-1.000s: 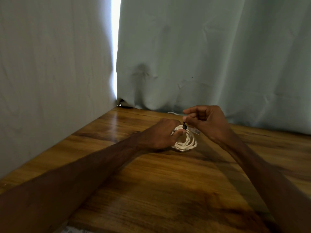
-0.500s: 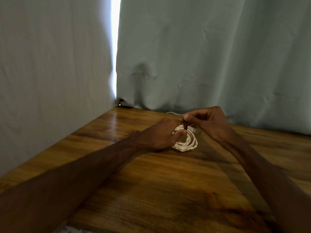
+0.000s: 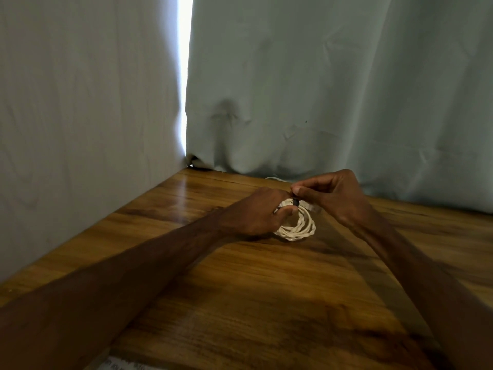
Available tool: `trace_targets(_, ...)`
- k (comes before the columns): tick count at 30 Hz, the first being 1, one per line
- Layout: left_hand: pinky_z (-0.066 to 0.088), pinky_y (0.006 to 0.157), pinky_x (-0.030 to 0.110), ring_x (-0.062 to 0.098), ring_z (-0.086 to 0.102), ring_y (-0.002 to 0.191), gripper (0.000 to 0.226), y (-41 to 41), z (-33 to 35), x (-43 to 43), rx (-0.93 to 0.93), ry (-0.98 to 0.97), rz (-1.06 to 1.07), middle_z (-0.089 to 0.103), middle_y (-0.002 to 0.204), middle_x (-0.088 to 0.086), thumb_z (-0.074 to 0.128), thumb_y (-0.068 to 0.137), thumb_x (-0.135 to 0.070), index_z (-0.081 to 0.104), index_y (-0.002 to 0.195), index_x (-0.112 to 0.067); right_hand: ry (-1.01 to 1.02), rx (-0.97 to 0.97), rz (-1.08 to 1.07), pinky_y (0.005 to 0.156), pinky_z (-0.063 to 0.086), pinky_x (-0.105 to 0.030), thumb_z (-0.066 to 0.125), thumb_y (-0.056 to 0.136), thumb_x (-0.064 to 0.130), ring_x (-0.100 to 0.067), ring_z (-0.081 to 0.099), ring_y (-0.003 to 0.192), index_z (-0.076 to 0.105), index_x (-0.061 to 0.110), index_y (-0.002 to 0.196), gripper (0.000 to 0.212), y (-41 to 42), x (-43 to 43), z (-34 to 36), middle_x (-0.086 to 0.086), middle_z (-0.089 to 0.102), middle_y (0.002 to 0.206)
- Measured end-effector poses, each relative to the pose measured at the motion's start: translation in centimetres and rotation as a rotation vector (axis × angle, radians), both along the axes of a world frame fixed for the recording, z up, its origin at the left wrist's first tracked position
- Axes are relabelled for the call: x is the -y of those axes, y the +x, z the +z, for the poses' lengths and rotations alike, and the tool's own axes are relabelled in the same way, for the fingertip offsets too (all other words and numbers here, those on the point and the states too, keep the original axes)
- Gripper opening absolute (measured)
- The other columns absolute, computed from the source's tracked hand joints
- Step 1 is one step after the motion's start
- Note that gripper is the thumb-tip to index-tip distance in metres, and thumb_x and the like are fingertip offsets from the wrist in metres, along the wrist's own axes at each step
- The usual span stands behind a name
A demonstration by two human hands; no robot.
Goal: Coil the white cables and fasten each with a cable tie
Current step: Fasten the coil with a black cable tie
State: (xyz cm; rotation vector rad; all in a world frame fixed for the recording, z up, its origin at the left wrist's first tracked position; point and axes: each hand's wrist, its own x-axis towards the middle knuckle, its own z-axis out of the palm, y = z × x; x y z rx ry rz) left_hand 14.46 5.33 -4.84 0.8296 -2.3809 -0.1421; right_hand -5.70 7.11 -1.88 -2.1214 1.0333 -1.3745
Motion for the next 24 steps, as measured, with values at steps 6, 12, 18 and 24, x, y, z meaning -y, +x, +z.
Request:
trace_targets(6,0.036,0.062,0.014,-0.003,0.056,0.070,0.021,-0.1,0.2,-0.3,0.004,-0.009,0.003,0.055,0.076,-0.021,0.052,0.106,-0.028,0.052,0.086,-0.036,-0.001,0.024,0.015,0.075,0.059,-0.019,0.077,0.086,0.006,-0.017,0.078,0.085,0.078,-0.001,0.103,0.019,0.0,-0.1,0.0,-0.006,0.080,0.090)
trace_targets(12,0.040,0.066,0.011,-0.005,0.060,0.076,0.013,0.3,-0.1,0.1,-0.066,-0.017,0.001,0.063,0.085,-0.017,0.053,0.105,-0.030,0.059,0.094,-0.029,0.024,0.029,-0.011,0.074,0.056,-0.015,0.069,0.095,0.015,-0.012,0.077,0.087,0.078,0.004,0.107,0.018,0.6,-0.1,-0.2,-0.004,0.080,0.094)
trace_targets(18,0.053,0.073,0.024,0.002,0.067,0.085,0.015,0.8,0.0,0.0,-0.187,0.056,0.014,0.073,0.095,-0.008,0.056,0.104,-0.030,0.068,0.099,-0.021,0.249,-0.030,-0.026,0.092,0.059,-0.042,0.067,0.095,0.042,-0.027,0.075,0.098,0.080,0.017,0.105,0.030,0.1,0.1,-0.1,-0.009,0.079,0.098)
trace_targets(24,0.052,0.072,0.019,-0.001,0.067,0.088,0.015,1.1,-0.4,0.5,-0.322,0.164,0.074,0.071,0.098,-0.013,0.061,0.102,-0.034,0.069,0.110,-0.024,0.294,-0.111,0.001,0.082,0.060,-0.040,0.072,0.094,0.016,-0.028,0.075,0.093,0.077,0.011,0.112,0.020,-0.1,-0.1,-0.4,-0.010,0.079,0.098)
